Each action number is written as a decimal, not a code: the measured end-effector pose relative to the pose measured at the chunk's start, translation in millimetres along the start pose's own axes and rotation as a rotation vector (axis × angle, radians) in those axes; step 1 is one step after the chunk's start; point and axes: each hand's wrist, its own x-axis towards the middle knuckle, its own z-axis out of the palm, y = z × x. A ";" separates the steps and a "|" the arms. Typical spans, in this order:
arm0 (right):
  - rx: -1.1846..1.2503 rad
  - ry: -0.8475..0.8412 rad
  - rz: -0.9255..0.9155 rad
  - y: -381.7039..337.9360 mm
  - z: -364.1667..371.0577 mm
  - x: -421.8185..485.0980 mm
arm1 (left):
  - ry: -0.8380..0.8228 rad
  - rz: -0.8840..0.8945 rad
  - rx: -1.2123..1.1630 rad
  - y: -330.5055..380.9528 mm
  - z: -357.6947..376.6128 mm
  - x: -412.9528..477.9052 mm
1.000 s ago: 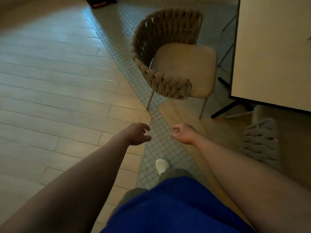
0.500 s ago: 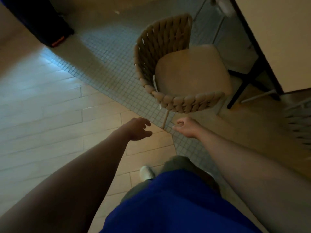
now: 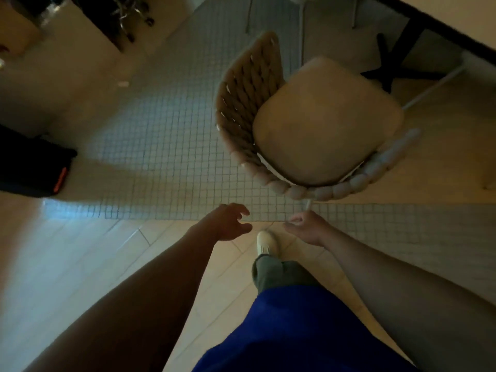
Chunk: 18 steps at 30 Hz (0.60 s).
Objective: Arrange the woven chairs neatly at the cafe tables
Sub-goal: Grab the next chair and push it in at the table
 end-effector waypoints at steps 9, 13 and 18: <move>0.318 0.144 0.133 -61.7 51.4 24.5 | -0.163 0.182 0.314 -46.6 -98.4 65.6; 0.491 0.275 0.180 -81.8 61.8 46.3 | -0.244 0.334 0.506 -36.9 -125.2 109.3; 0.746 0.479 0.285 -110.2 91.5 71.3 | -0.314 0.570 0.767 -37.1 -145.4 149.0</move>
